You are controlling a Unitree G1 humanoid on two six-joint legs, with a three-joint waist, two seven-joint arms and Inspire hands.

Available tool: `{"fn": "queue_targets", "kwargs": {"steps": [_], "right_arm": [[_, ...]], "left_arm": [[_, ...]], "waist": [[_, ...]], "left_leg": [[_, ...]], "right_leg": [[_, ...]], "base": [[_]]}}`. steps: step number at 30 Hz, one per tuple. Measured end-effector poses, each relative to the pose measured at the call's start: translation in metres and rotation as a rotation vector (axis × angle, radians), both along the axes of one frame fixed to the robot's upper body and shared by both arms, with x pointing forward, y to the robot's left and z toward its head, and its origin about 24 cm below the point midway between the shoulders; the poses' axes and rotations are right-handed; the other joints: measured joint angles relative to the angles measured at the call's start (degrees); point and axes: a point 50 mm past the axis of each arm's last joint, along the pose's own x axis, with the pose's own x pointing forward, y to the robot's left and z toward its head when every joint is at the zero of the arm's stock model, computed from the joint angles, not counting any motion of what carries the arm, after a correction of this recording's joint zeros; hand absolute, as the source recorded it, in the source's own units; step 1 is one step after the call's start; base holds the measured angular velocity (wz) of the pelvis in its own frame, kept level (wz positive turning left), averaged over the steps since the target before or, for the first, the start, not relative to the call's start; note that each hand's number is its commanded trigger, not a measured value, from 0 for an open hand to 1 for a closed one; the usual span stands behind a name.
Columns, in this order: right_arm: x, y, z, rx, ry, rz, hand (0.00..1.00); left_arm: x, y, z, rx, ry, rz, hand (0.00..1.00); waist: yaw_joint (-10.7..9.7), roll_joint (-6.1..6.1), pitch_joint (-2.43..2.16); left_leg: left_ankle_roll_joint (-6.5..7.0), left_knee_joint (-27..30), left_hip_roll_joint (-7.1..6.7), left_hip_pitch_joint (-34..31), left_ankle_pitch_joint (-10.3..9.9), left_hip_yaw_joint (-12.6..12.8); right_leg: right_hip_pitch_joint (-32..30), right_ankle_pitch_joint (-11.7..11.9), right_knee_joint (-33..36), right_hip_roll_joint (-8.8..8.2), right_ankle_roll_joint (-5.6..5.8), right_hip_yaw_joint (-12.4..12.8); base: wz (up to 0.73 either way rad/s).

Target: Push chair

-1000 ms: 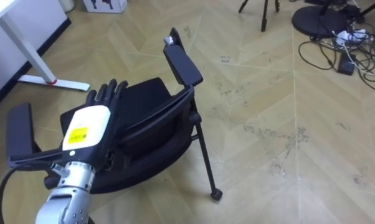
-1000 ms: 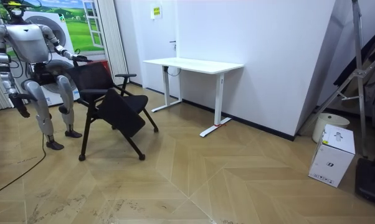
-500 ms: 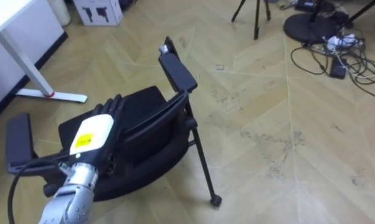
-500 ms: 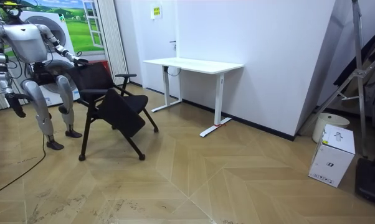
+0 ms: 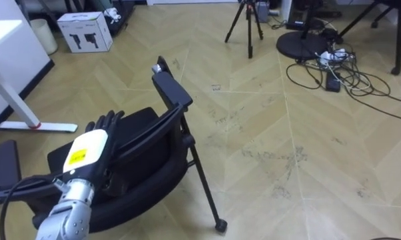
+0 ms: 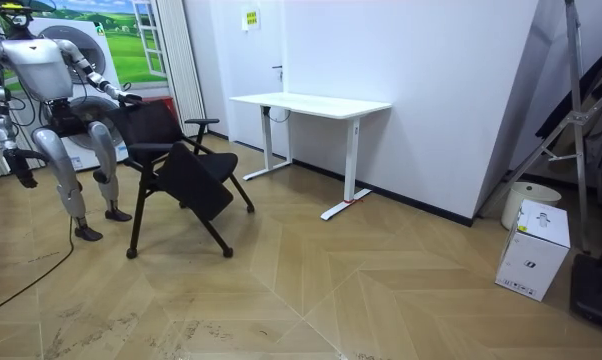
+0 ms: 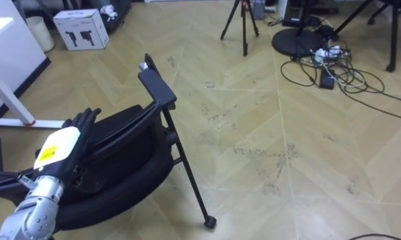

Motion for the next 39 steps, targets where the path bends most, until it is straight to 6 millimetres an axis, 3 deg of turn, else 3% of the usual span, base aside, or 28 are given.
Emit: {"fn": "queue_targets", "kwargs": {"steps": [6,17,26,27,28,39], "right_arm": [[0.006,-0.008,0.003,-0.012,-0.026,-0.022,0.0],[0.005,-0.011,0.004,-0.018,-0.018,-0.031,0.0],[0.005,-0.011,0.004,-0.017,-0.019,-0.032,0.0],[0.005,-0.011,0.004,-0.017,-0.019,-0.031,0.0],[0.005,-0.011,0.004,-0.017,-0.019,-0.03,0.0],[0.002,-0.011,0.004,-0.017,-0.011,-0.029,0.0]], "left_arm": [[-0.001,0.0,0.0,0.001,0.001,0.001,0.0],[-0.001,0.001,0.001,0.002,-0.006,0.002,0.0],[-0.007,-0.001,0.004,0.0,-0.017,-0.005,0.0],[-0.009,-0.001,0.005,0.0,-0.016,-0.007,0.2],[-0.009,-0.001,0.006,-0.001,-0.017,-0.007,1.0],[-0.012,-0.002,0.012,-0.002,0.005,-0.021,1.0]], "waist": [[0.18,0.05,-0.05],[0.76,0.03,-0.13],[1.05,-0.21,-0.4],[1.06,-0.26,-0.41],[1.09,-0.29,-0.43],[1.53,-0.76,-0.36]], "left_leg": [[0.0,0.1,-0.05,-0.05,0.0,-1.1],[-0.03,0.03,0.0,-0.24,-0.02,-0.89],[-0.06,0.18,-0.05,-0.41,-0.03,-1.39],[-0.06,0.18,-0.07,-0.41,-0.04,-1.52],[-0.06,0.2,-0.09,-0.39,-0.04,-1.59],[-0.06,1.01,-0.22,-0.57,-0.03,-1.96]], "right_leg": [[0.03,0.01,-0.09,0.01,-0.06,-0.1],[-0.14,0.03,-0.08,0.05,-0.09,-0.29],[-0.16,-0.18,-0.34,-0.39,-0.13,-1.81],[-0.23,-0.3,-0.23,-0.43,-0.13,-1.92],[-0.31,-0.34,-0.21,-0.45,-0.14,-1.96],[0.02,-1.07,-0.27,-0.83,-0.39,-2.48]], "base": [[0.0],[0.0],[0.0],[0.04],[0.03],[0.02]]}}
